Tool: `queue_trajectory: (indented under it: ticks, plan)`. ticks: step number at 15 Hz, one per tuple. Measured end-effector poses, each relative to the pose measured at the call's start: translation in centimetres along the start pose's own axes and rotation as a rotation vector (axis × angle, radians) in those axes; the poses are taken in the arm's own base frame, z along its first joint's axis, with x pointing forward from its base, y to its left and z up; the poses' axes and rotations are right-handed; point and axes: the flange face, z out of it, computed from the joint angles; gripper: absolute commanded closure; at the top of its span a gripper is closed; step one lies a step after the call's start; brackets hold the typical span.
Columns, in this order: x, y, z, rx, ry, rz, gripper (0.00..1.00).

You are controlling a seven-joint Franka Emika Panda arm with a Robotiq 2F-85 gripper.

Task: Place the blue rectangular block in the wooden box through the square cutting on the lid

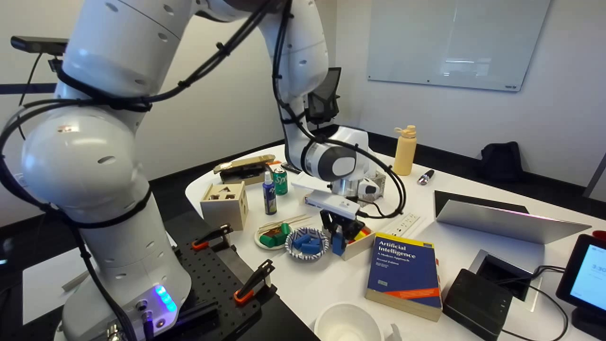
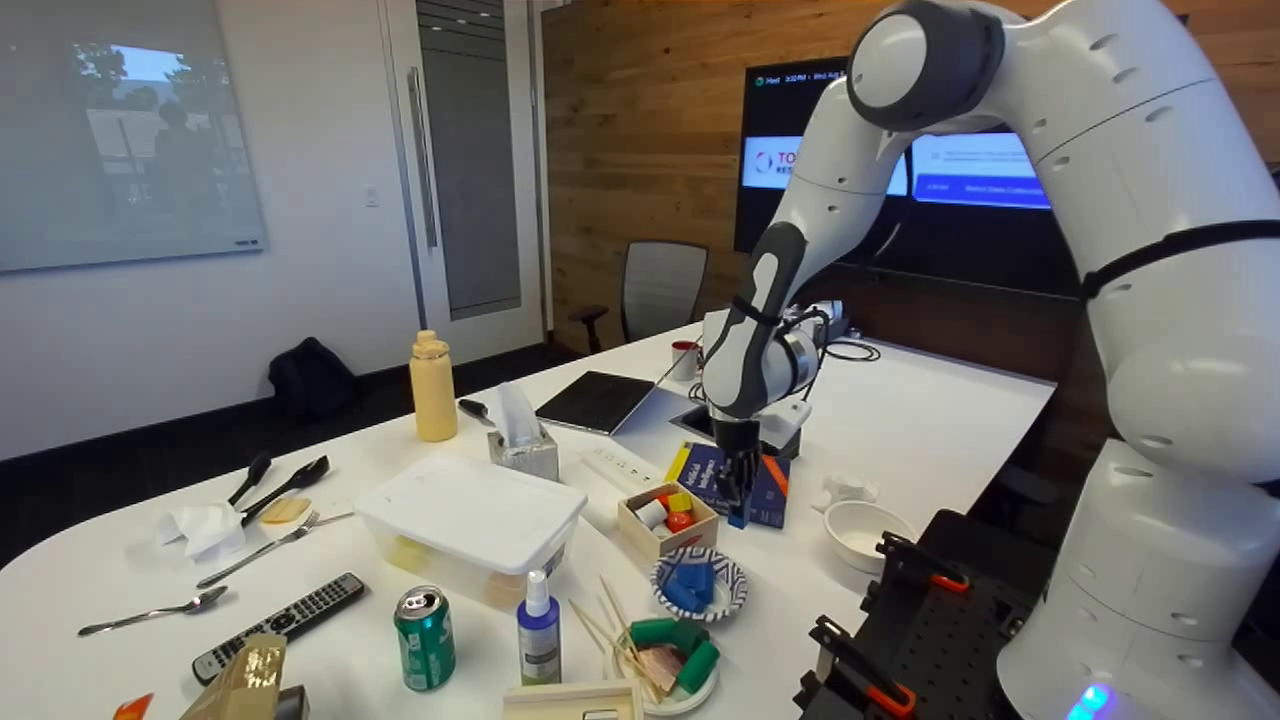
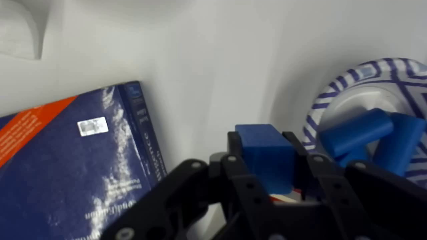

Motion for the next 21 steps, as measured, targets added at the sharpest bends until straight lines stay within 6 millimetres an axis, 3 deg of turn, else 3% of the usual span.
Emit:
queue_trajectory:
  ticks: [5,8,10,15,21]
  plan:
    - [0.2,-7.7,-8.5,0.024,-0.067,-0.139,0.91]
    - [-0.3,-13.6,-12.9,0.036,-0.107,-0.237,0.91]
    - [-0.8,-17.8,-14.8,0.041,-0.132,-0.307,0.91]
    - [-2.5,-27.4,-16.4,0.044,-0.188,-0.472,0.91]
    - [-4.9,-35.4,-16.0,0.029,-0.213,-0.633,0.91]
